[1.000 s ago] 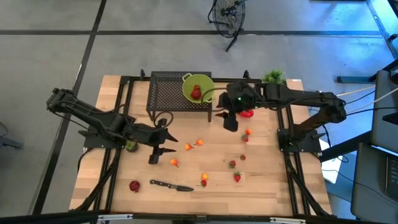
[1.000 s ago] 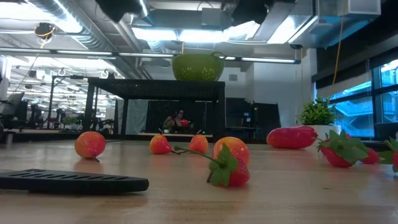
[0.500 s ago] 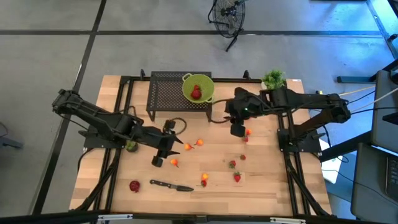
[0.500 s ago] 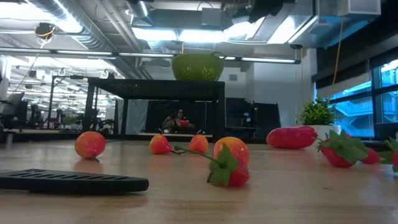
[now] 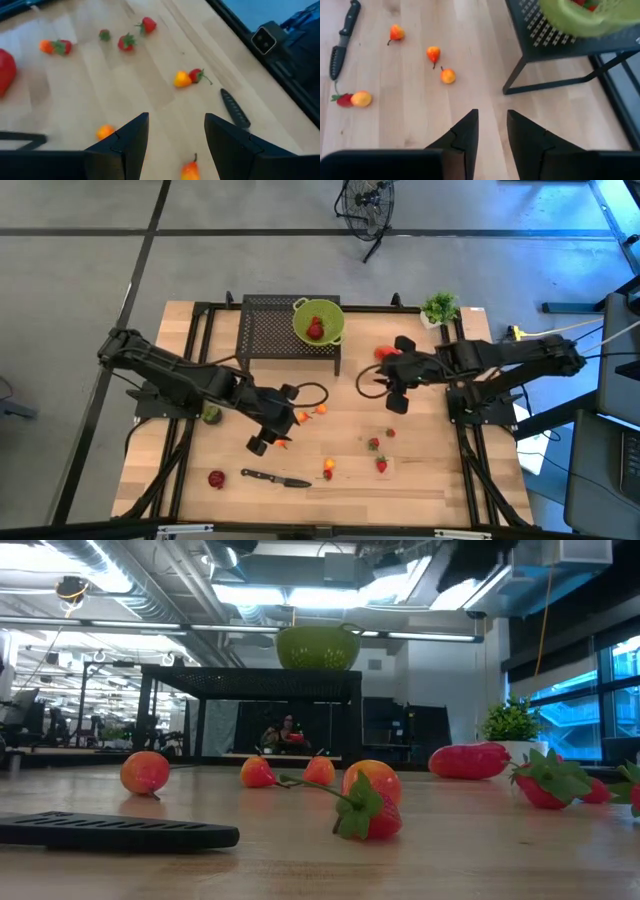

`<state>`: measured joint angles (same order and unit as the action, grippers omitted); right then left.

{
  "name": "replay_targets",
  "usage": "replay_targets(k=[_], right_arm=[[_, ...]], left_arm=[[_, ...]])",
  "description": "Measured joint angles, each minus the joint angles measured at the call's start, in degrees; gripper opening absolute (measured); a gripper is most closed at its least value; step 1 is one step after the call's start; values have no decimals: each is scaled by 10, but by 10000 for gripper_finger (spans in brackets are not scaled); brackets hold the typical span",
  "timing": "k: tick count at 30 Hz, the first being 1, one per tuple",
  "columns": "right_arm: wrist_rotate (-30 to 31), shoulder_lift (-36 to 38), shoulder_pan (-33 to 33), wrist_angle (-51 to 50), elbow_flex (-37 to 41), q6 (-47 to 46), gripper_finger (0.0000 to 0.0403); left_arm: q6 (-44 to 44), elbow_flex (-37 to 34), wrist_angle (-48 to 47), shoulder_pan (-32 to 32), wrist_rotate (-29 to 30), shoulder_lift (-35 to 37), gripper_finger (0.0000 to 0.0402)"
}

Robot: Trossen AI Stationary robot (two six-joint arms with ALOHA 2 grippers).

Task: Pick & Place Fruit
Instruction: Put the pear into the green strainer bowl on the shelf

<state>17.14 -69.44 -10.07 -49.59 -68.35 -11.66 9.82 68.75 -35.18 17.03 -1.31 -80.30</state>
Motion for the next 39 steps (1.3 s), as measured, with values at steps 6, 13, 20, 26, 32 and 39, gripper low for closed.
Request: replay_targets(k=[6, 13, 20, 26, 32, 39], right_arm=[[0, 52, -16, 47, 77, -30, 97], [26, 78, -28, 78, 133, -60, 102], [39, 77, -29, 107, 158, -64, 119], [39, 77, -29, 121, 158, -60, 132], [44, 77, -29, 128, 158, -57, 141], [44, 77, -29, 128, 158, -57, 143]], left_arm=[[0, 0, -19, -10, 3, -13, 209], [-2, 1, -27, -9, 3, -33, 247], [-6, 1, -72, 1, 2, -79, 267], [-5, 1, -109, 13, 0, -124, 265], [4, 1, -110, 30, -1, -171, 266], [4, 1, -110, 32, 3, -222, 267]])
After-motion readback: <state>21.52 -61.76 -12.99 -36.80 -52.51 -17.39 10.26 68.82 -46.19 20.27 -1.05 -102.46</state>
